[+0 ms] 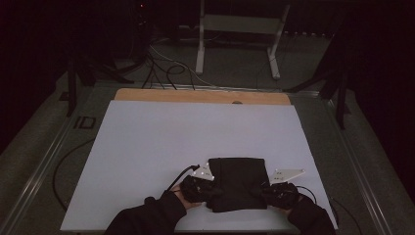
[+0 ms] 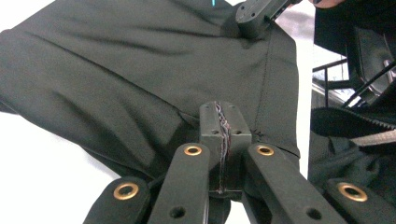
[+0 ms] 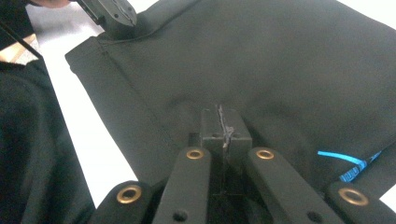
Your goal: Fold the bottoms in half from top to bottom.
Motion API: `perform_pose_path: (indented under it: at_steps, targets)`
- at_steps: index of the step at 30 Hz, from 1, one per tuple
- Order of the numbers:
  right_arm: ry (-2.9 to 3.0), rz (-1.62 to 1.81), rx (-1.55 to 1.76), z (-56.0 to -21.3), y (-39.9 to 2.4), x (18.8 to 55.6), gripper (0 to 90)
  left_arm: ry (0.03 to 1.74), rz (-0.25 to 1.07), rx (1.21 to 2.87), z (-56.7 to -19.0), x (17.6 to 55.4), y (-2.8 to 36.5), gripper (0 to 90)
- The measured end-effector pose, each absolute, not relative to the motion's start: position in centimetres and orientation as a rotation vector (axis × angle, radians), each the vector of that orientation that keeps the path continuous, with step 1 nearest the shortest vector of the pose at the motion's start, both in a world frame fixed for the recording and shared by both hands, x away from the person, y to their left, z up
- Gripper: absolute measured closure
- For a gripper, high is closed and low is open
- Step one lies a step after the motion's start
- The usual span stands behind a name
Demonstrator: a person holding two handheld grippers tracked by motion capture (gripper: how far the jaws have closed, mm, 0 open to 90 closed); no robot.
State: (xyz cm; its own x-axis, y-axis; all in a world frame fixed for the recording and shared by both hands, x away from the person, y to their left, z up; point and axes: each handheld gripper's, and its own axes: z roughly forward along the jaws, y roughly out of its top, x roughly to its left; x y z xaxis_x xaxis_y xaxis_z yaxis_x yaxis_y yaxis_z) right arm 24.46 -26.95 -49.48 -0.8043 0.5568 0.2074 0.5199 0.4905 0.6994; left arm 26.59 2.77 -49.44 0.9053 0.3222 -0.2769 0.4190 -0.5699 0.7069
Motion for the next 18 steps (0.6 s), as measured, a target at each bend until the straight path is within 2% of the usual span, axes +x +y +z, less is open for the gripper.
perform_pose_path:
  at_steps: [18]
  targets:
    - [2.732,1.174,0.936,-50.16,-26.45,23.70,90.0,0.521,-0.140,2.238,-49.95,25.91,2.91,89.6]
